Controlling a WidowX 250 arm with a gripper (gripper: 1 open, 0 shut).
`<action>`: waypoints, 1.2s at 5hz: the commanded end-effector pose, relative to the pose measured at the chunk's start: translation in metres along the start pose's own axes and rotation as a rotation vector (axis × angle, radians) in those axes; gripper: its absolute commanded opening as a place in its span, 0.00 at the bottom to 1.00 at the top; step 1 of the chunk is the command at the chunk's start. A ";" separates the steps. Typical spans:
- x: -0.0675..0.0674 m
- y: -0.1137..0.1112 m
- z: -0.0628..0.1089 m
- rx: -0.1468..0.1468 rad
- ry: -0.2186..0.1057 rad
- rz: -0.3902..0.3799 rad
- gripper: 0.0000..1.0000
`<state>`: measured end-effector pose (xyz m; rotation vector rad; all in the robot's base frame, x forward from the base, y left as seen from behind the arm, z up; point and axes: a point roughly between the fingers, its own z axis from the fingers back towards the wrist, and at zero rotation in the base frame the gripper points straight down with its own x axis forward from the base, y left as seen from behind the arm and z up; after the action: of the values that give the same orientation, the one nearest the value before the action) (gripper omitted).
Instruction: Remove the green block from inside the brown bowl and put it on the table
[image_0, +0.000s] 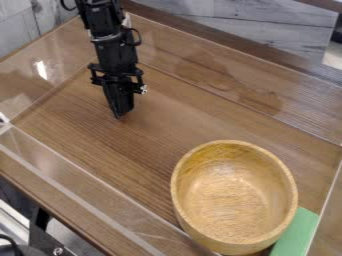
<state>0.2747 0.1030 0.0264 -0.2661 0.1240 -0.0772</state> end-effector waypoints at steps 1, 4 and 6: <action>0.009 0.002 0.017 0.022 -0.041 -0.007 0.00; 0.009 0.002 0.018 0.000 -0.017 0.003 0.00; 0.009 0.003 0.022 -0.013 -0.012 0.010 1.00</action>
<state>0.2767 0.1034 0.0311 -0.3049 0.1690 -0.0684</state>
